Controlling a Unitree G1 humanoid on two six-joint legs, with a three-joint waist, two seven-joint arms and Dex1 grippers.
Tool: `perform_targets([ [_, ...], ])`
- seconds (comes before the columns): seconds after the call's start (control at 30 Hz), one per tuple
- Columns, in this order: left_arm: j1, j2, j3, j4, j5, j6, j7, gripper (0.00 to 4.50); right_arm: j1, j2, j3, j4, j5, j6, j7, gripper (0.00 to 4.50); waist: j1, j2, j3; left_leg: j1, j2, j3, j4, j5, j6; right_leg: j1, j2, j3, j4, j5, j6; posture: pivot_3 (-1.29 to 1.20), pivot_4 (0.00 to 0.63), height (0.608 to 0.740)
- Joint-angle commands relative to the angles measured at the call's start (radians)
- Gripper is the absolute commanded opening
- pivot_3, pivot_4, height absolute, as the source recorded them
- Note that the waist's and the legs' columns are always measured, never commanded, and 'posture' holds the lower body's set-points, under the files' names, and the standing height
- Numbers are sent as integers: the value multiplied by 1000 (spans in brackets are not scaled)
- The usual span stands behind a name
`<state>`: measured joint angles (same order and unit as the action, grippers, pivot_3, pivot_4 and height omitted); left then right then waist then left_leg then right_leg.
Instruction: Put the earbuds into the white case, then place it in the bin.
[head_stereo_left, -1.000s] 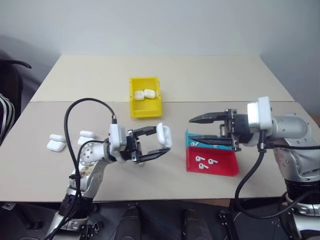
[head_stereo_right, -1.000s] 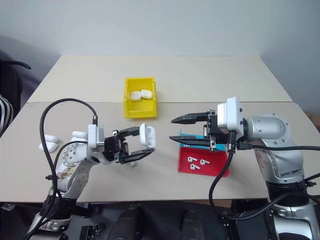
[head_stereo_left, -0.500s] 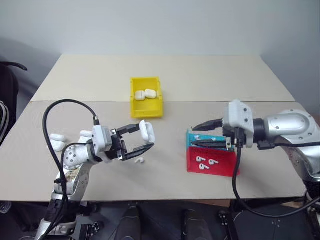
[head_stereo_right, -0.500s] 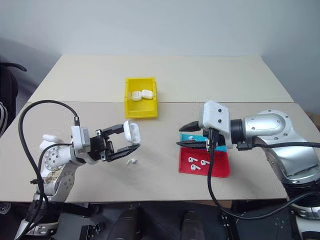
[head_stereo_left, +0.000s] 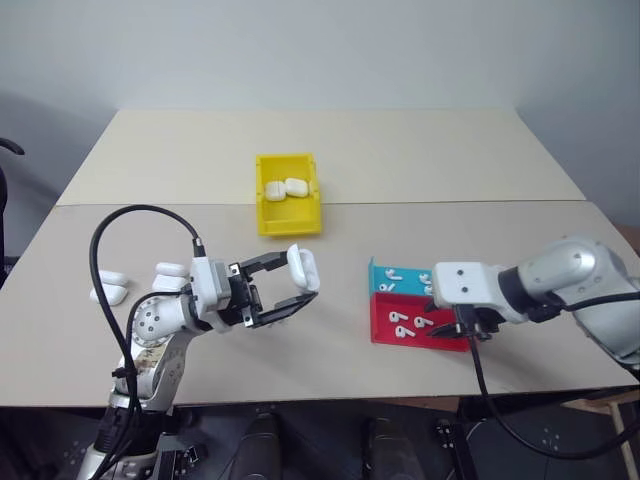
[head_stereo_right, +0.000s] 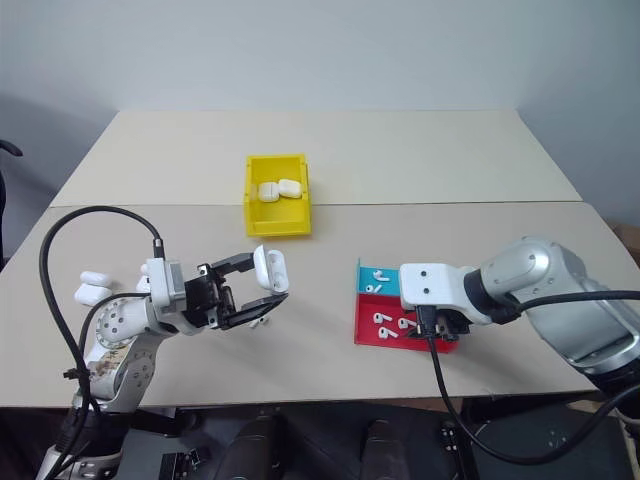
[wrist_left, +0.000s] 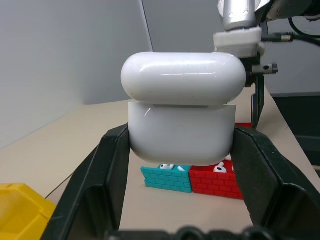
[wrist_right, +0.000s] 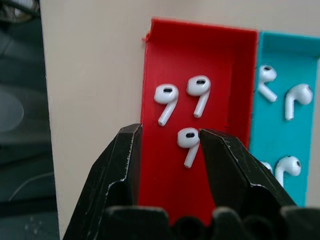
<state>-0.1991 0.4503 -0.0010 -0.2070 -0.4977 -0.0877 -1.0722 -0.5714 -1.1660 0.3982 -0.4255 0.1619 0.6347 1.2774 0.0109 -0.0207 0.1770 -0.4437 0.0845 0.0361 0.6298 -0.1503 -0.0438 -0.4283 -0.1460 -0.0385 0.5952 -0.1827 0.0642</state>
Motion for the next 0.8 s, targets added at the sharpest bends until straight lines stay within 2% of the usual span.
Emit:
perform_targets([
  [0.03,-17,-4,-4,-32,-2,-14,6,2745,-56,25,57,26,-114,-34,10,2226,0,0,0,0,0,0,0,0,0,0,0,0,0,0,0,0,150,740],
  [0.17,-12,-9,-12,-34,5,-21,8,2745,-105,81,133,100,-223,-69,26,2226,1,0,0,0,0,0,0,0,0,0,0,0,0,0,0,0,150,740],
  [0.8,18,-9,-13,-46,6,-29,21,2745,-74,154,128,175,-333,-157,75,2226,2,0,0,0,0,0,1,1,1,0,0,0,1,0,0,0,150,740],
])
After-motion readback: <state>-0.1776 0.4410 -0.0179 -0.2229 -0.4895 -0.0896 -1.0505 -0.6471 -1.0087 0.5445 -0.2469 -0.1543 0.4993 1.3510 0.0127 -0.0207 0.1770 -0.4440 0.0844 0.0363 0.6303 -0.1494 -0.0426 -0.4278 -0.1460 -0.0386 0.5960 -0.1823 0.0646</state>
